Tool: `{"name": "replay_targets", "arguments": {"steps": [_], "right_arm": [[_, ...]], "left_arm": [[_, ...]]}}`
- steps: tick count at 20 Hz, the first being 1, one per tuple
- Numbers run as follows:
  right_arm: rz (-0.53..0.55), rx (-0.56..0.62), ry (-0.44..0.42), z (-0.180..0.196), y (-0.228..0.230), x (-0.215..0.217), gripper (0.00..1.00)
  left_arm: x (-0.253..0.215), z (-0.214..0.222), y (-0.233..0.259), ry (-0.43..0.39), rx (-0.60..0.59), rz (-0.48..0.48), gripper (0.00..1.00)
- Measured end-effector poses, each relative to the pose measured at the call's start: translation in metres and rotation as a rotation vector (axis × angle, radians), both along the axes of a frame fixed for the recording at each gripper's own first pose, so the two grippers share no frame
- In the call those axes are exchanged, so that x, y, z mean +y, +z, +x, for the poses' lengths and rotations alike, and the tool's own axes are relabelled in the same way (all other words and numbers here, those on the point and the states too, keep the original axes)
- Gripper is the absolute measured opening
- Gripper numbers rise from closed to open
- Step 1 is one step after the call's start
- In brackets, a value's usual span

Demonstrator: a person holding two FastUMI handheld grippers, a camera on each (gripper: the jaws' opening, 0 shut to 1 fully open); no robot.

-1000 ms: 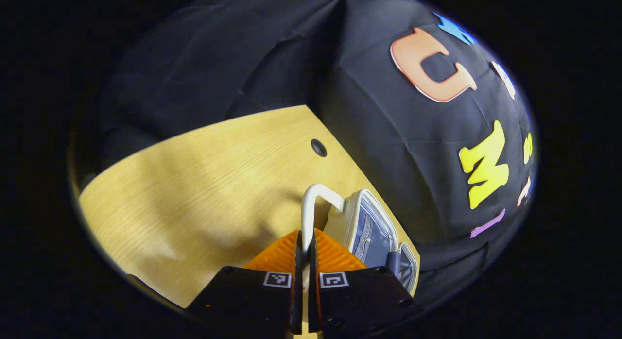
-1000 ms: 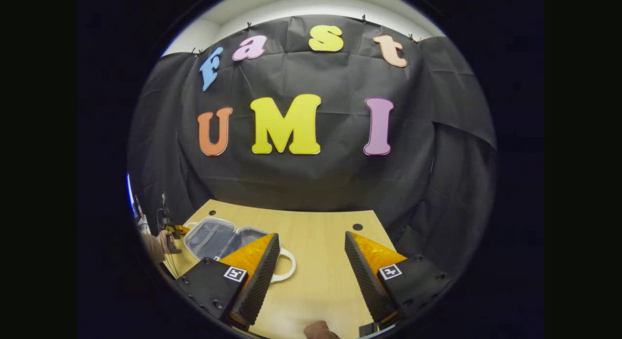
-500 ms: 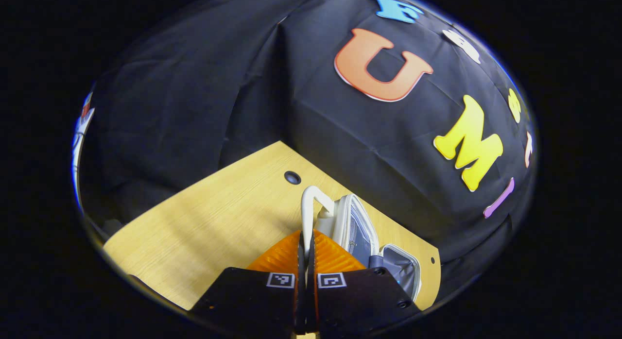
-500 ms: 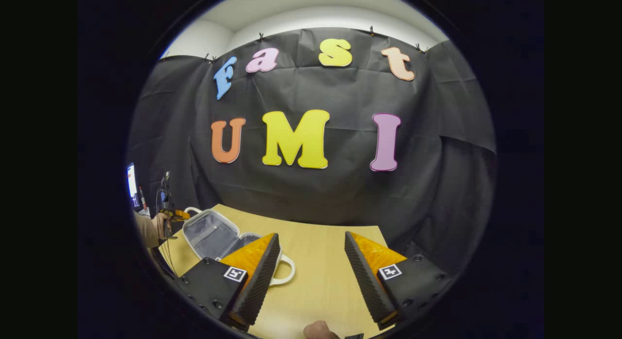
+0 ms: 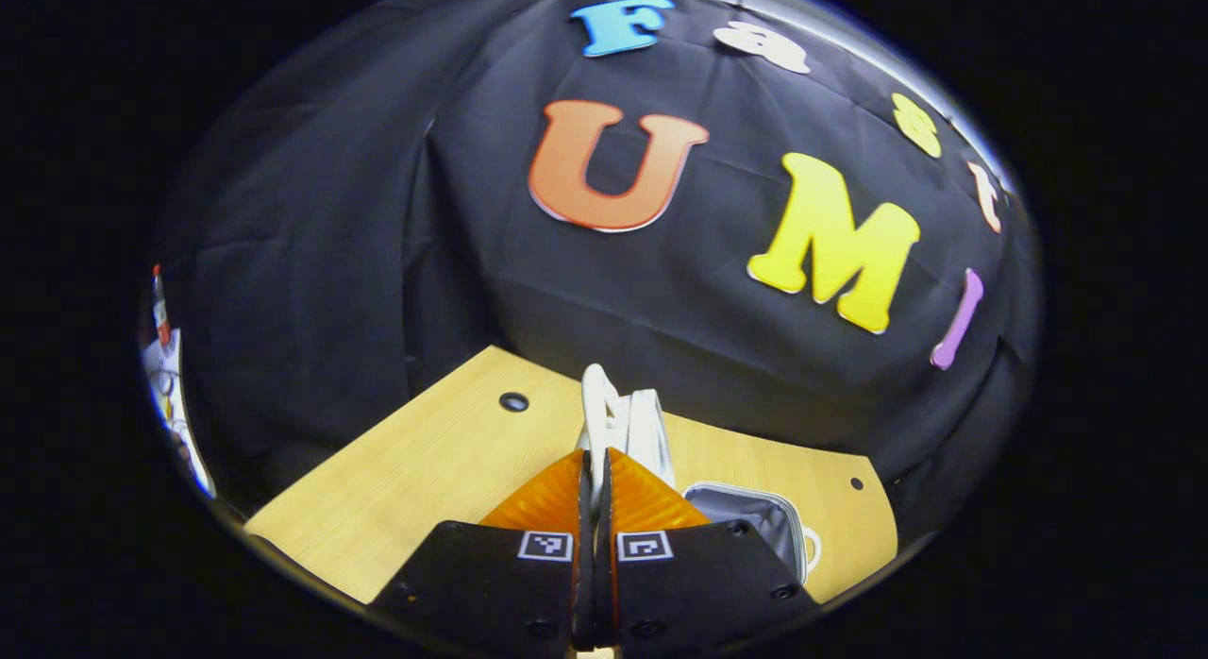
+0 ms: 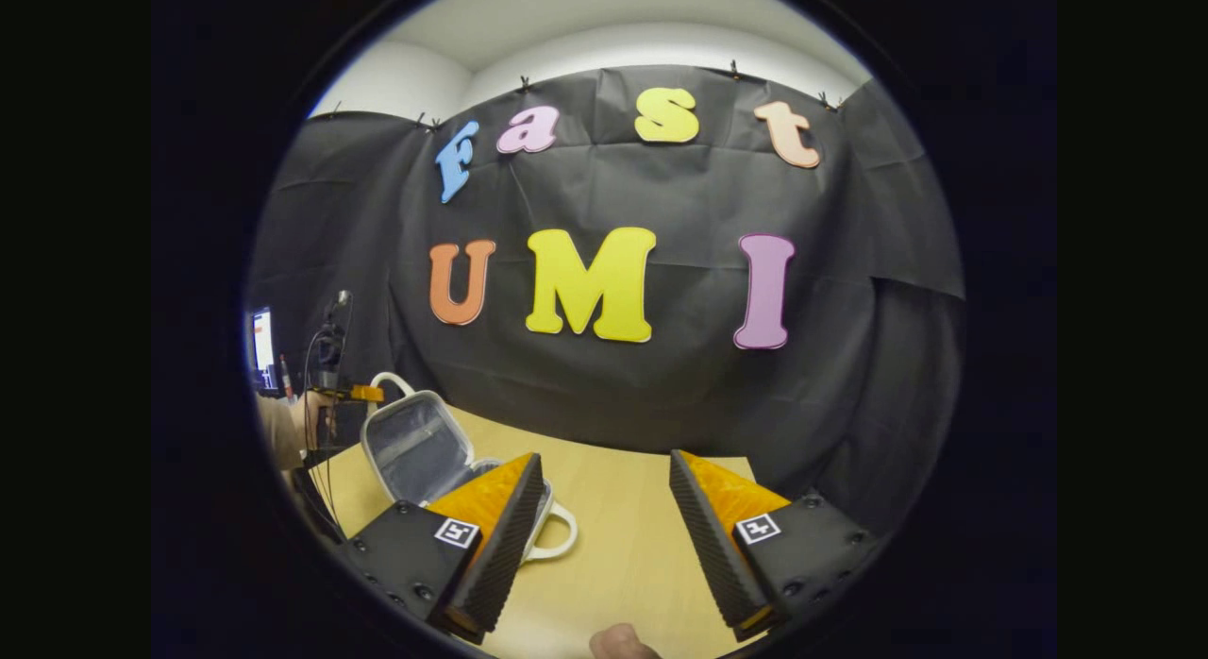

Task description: First open the suitcase, pack the skin care products into it, and then close the suitcase.

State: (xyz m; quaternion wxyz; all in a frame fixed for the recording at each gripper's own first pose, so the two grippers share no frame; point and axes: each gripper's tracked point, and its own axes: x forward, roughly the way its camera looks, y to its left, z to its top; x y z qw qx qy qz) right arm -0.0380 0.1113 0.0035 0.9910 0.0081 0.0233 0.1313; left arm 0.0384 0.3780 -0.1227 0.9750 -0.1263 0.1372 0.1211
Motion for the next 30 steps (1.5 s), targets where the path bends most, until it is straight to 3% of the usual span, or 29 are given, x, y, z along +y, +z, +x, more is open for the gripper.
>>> {"name": "replay_targets", "arguments": {"steps": [3, 7, 12, 15, 18, 25, 30], "right_arm": [[-0.006, 0.008, 0.026, 0.003, -0.006, -0.001, 0.8], [-0.003, 0.027, 0.039, 0.007, -0.013, -0.006, 0.8], [-0.003, 0.042, 0.048, 0.004, -0.022, -0.013, 0.8], [0.004, 0.056, 0.043, 0.002, -0.027, -0.019, 0.8], [0.026, 0.082, 0.031, 0.003, -0.036, -0.027, 0.8], [0.114, 0.137, -0.058, 0.005, -0.049, -0.065, 0.8], [0.149, 0.189, -0.132, -0.001, -0.069, -0.096, 0.8]], "left_arm": [[-0.037, 0.005, 0.014, -0.03, 0.007, 0.105, 0.03], [-0.081, 0.007, 0.023, -0.018, -0.003, 0.119, 0.03], [-0.12, 0.009, 0.023, -0.008, 0.009, 0.207, 0.04], [-0.167, 0.019, 0.021, -0.085, 0.002, 0.216, 0.04], [-0.228, 0.028, 0.005, -0.209, 0.03, 0.229, 0.03], [-0.336, 0.043, -0.087, -0.382, 0.215, 0.387, 0.04], [-0.346, 0.068, -0.134, -0.374, 0.32, 0.43, 0.04]]}}
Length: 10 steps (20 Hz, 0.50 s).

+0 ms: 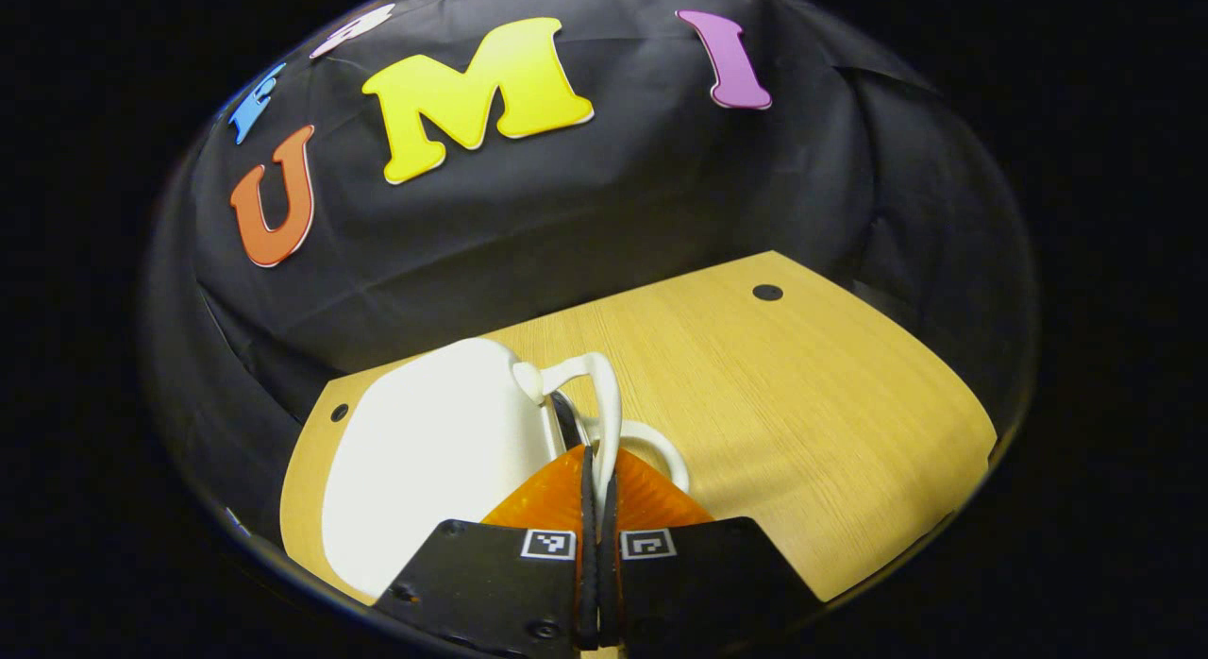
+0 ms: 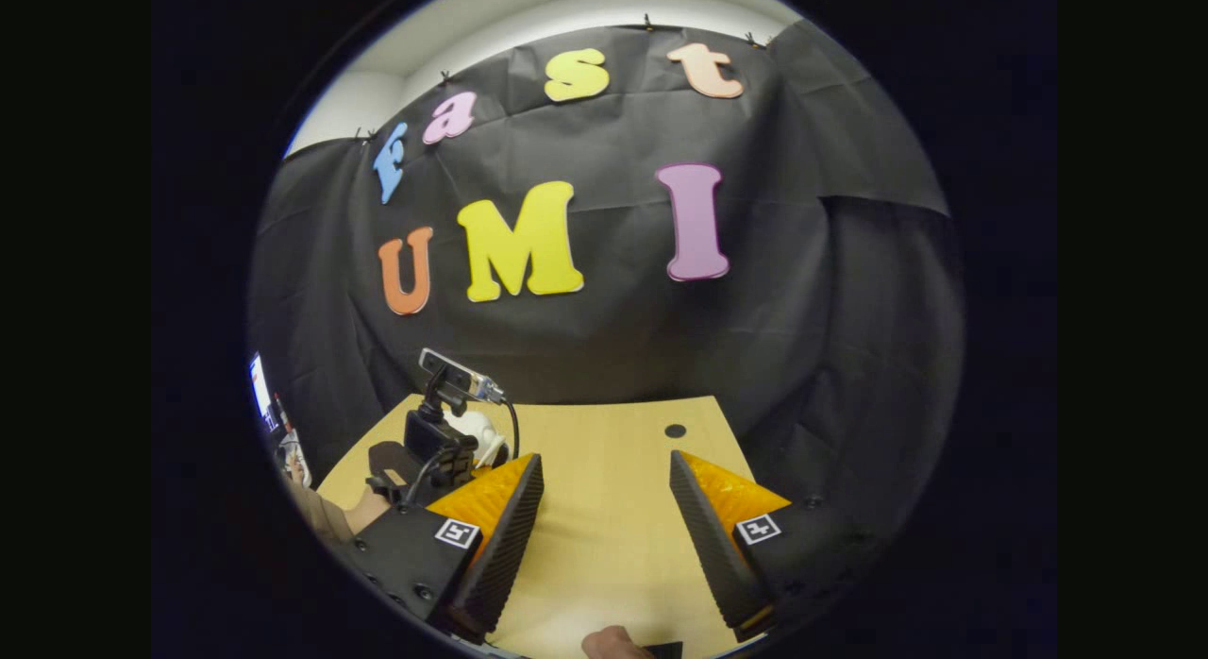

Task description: First open the suitcase, pack the skin care products into it, and then close the suitcase.

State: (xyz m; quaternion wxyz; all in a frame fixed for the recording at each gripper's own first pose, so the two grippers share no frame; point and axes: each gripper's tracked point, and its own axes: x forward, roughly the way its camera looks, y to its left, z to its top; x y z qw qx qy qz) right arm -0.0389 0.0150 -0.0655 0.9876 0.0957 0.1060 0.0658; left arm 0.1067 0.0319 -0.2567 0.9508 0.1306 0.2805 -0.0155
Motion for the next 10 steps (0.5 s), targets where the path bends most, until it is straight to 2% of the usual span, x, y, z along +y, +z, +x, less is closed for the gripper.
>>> {"name": "replay_targets", "arguments": {"steps": [4, 5, 8, 10], "right_arm": [[-0.003, 0.027, -0.026, -0.002, -0.01, -0.013, 0.8], [-0.004, 0.032, -0.03, -0.001, -0.011, -0.016, 0.8], [-0.009, 0.037, -0.03, 0.002, -0.008, -0.017, 0.8], [-0.018, 0.022, -0.023, 0.004, 0.001, -0.014, 0.8]], "left_arm": [[-0.009, 0.005, -0.02, 0.016, 0.043, 0.041, 0.06], [-0.011, 0.005, -0.026, 0.015, 0.056, 0.042, 0.11], [-0.021, 0.007, -0.032, -0.015, 0.069, 0.054, 0.17], [-0.035, 0.0, -0.038, -0.034, 0.082, 0.007, 0.31]]}}
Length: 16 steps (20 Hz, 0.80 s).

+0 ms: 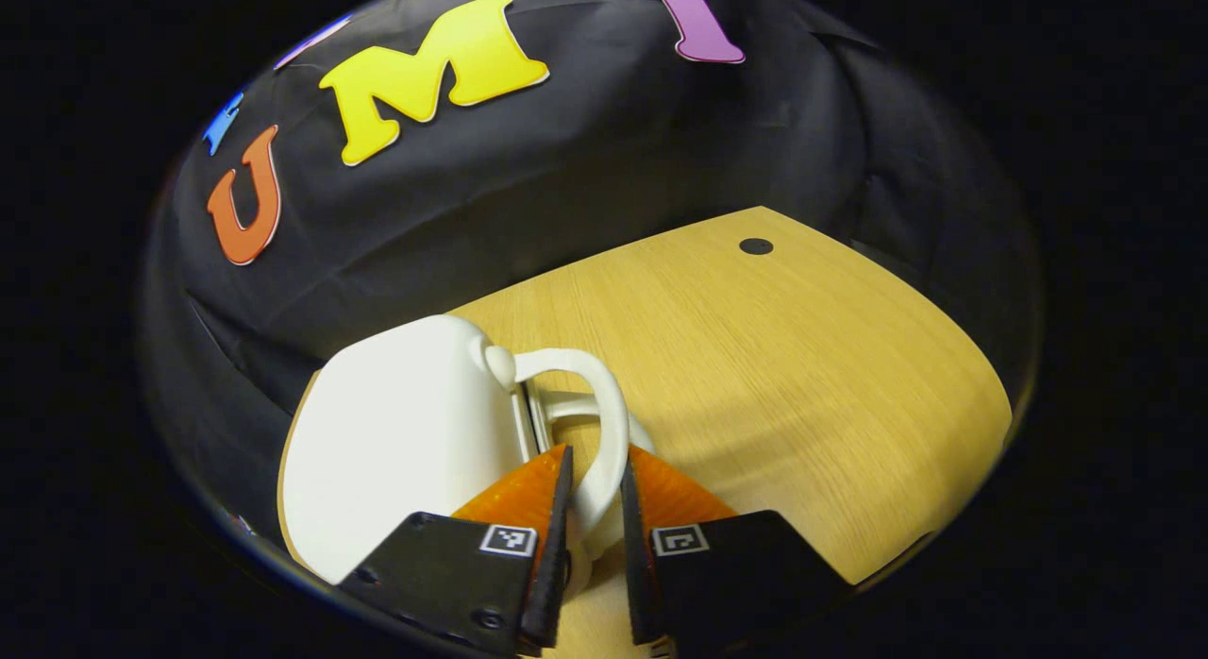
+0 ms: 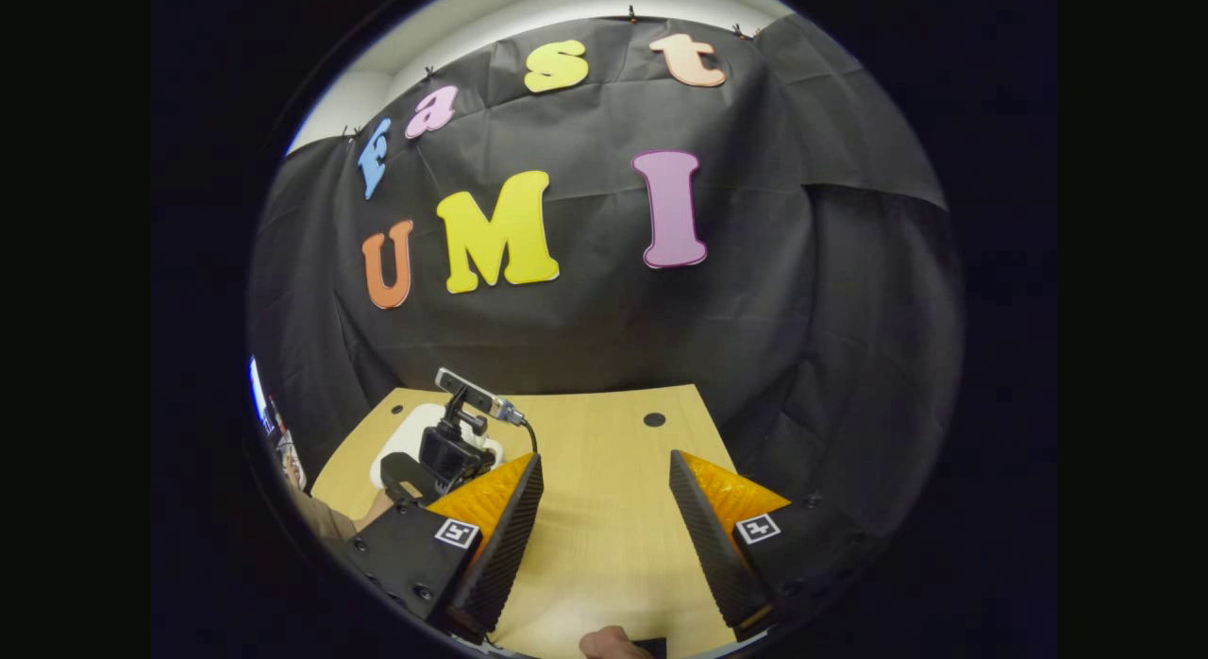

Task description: First open the suitcase, pack the skin care products into it, and then close the suitcase.

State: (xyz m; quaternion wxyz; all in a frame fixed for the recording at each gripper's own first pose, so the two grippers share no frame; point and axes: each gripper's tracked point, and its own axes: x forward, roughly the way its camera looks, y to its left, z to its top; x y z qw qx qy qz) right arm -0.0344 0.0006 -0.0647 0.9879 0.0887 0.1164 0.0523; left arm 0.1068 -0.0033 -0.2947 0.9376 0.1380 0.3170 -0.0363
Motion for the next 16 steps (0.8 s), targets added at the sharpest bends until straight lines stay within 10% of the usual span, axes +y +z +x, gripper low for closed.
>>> {"name": "replay_targets", "arguments": {"steps": [7, 16], "right_arm": [[-0.043, -0.057, 0.044, 0.011, 0.031, 0.03, 0.8], [0.011, -0.213, 0.016, 0.025, 0.114, 0.074, 0.8]], "left_arm": [[0.001, -0.014, 0.062, 0.029, -0.09, -0.123, 1.0], [0.088, -0.076, 0.224, 0.17, -0.393, -0.191, 0.99]]}}
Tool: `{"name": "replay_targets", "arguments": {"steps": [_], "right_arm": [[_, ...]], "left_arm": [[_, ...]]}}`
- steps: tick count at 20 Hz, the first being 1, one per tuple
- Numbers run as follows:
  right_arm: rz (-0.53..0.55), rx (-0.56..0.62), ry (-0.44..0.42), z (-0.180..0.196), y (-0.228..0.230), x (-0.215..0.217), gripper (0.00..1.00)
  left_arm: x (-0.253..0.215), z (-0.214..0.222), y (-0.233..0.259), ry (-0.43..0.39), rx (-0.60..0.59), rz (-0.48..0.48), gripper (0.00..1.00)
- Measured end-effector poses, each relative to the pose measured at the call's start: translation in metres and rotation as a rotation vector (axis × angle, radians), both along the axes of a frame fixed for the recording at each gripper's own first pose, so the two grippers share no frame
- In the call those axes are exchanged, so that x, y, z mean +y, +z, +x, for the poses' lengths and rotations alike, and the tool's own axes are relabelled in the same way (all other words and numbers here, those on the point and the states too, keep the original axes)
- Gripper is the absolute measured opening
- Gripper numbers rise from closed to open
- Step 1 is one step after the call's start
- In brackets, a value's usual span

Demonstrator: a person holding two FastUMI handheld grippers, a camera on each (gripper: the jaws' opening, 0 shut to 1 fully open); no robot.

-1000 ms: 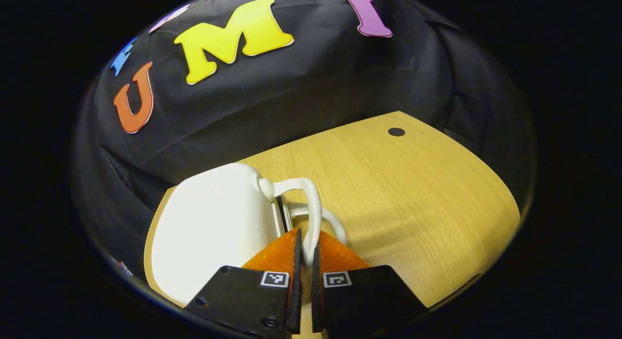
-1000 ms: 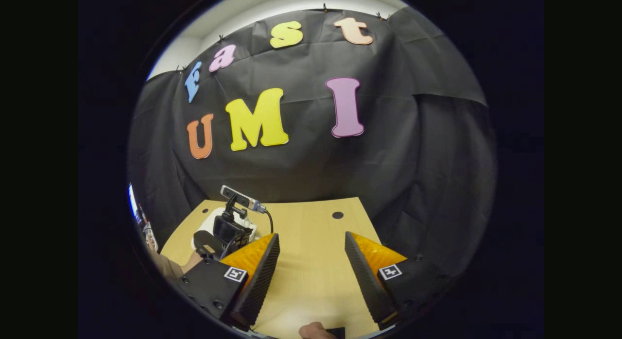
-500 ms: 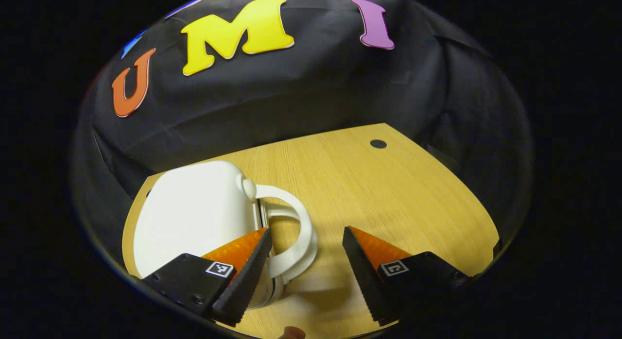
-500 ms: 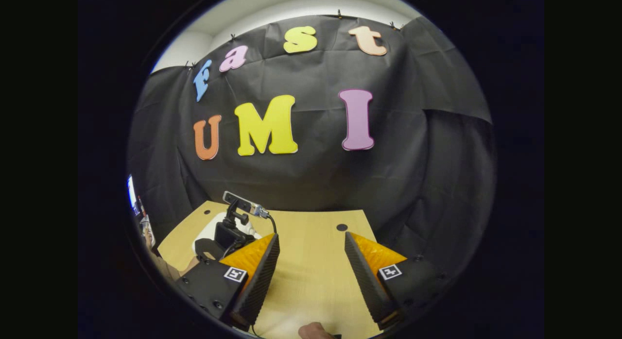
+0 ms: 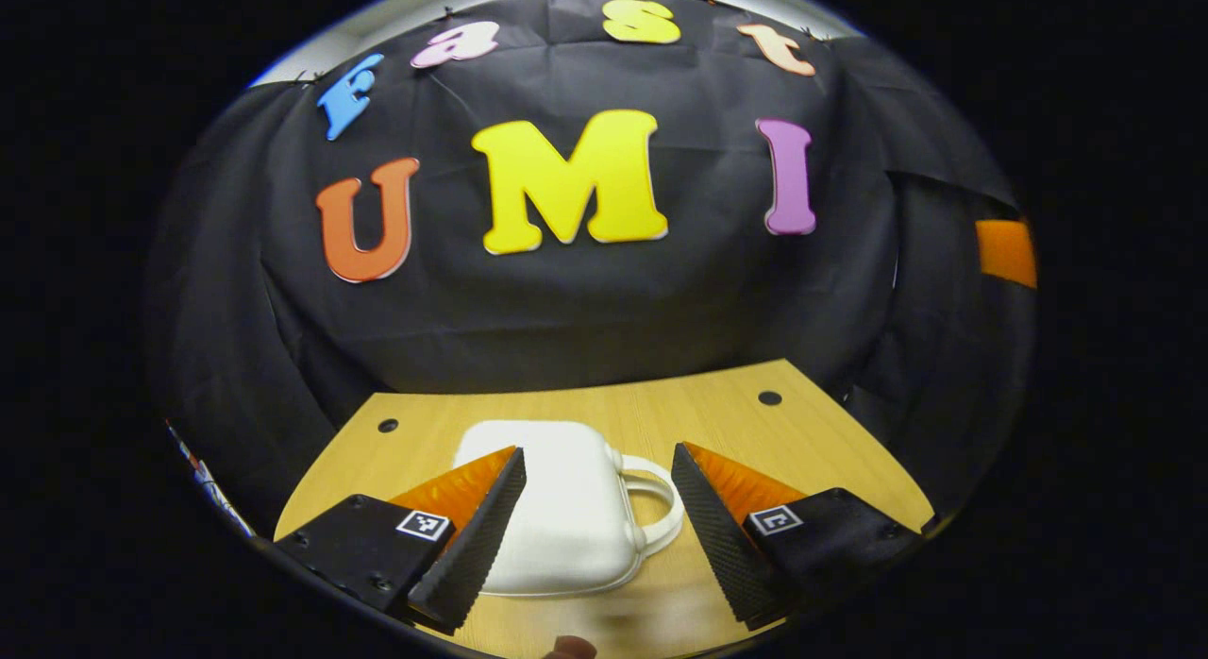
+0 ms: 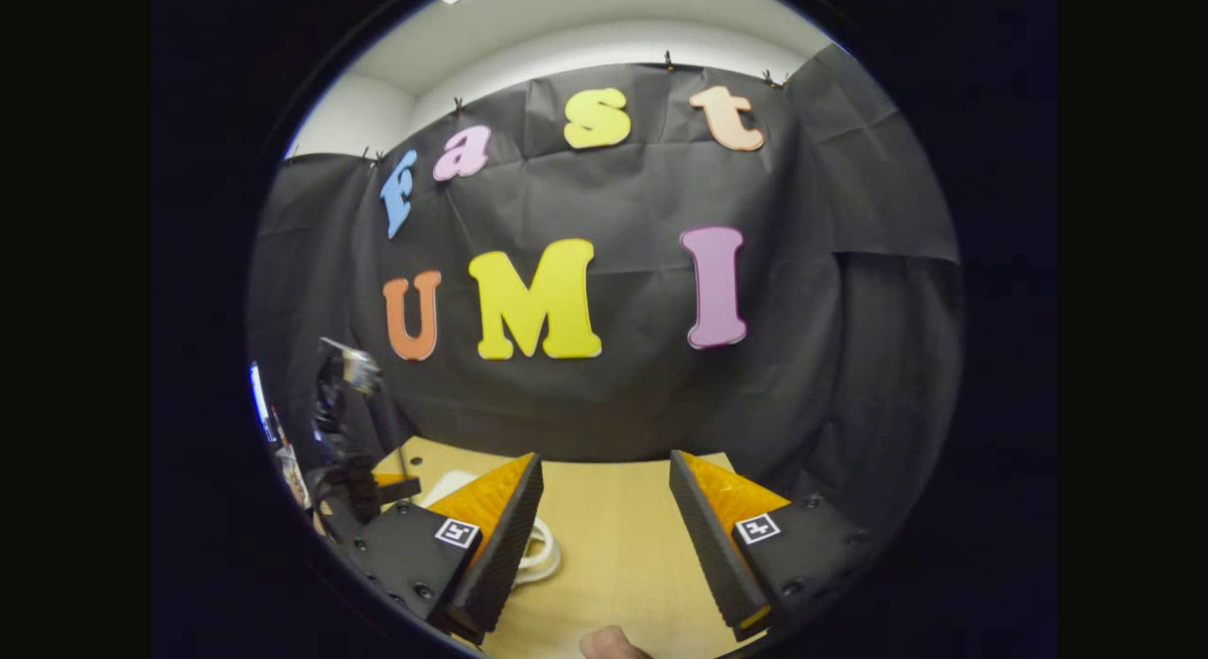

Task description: First open the suitcase, pack the skin care products into it, and then close the suitcase.

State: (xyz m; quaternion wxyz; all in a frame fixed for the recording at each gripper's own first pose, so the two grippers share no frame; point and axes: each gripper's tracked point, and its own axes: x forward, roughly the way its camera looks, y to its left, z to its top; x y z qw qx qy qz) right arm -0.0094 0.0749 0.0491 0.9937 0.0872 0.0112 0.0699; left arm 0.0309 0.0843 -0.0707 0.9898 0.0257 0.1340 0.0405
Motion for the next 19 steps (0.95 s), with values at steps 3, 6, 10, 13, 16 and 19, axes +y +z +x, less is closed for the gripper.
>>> {"name": "replay_targets", "arguments": {"steps": [3, 6, 10, 13, 16, 19], "right_arm": [[-0.019, -0.002, 0.021, 0.004, 0.003, 0.028, 0.8], [-0.048, 0.015, 0.045, 0.007, -0.003, 0.058, 0.8], [-0.078, -0.007, 0.055, 0.006, 0.0, 0.085, 0.8], [-0.091, -0.011, 0.045, 0.005, -0.004, 0.096, 0.8], [-0.107, 0.022, 0.048, 0.004, -0.014, 0.107, 0.8], [-0.13, 0.031, 0.03, 0.004, -0.014, 0.11, 0.8]], "left_arm": [[0.038, -0.017, 0.042, 0.065, -0.085, -0.069, 0.99], [0.071, -0.028, 0.087, 0.103, -0.174, -0.114, 0.99], [0.093, -0.045, 0.125, 0.107, -0.226, -0.072, 0.96], [0.088, -0.044, 0.111, 0.07, -0.187, -0.066, 0.97], [0.083, -0.044, 0.091, 0.032, -0.155, -0.071, 0.98], [0.081, -0.04, 0.081, 0.0, -0.149, -0.057, 0.98]]}}
